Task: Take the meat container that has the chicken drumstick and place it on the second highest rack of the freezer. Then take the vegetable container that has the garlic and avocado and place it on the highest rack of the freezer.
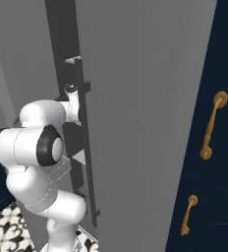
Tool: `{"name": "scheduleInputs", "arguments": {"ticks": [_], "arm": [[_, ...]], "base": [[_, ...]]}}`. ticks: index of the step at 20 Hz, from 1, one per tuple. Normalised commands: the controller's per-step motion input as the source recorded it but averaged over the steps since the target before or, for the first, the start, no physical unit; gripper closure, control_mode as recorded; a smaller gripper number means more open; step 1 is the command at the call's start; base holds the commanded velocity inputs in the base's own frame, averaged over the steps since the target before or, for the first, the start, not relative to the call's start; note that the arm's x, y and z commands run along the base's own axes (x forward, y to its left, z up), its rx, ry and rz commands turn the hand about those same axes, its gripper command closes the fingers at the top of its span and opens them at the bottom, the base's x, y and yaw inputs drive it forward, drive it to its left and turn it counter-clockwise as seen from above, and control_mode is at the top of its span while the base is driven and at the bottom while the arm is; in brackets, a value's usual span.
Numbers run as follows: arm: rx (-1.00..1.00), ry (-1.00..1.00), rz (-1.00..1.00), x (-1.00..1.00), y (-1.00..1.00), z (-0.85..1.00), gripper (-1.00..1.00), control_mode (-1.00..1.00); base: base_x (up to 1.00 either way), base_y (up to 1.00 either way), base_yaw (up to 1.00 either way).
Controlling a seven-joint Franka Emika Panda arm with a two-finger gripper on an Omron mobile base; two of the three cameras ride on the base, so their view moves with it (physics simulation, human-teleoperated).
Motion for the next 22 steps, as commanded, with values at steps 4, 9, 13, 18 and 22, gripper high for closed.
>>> {"name": "scheduleInputs", "arguments": {"ticks": [4, 9, 13, 18, 22], "arm": [[0.00, -0.22, 0.01, -0.18, 0.34, 0.48, -1.00, -1.00], [0.00, -0.28, 0.00, -0.56, 0.14, 0.94, -1.00, -1.00], [0.01, -0.05, 0.00, -1.00, 0.00, 0.74, -1.00, -1.00], [0.09, 0.04, 0.01, -1.00, 0.00, 0.69, -1.00, -1.00], [0.09, 0.25, 0.00, -1.00, 0.00, 0.57, -1.00, -1.00]], "base": [[0.00, 0.00, 0.00], [0.00, 0.00, 0.00], [0.00, 0.00, 0.00], [0.00, 0.00, 0.00], [0.00, 0.00, 0.00]]}}
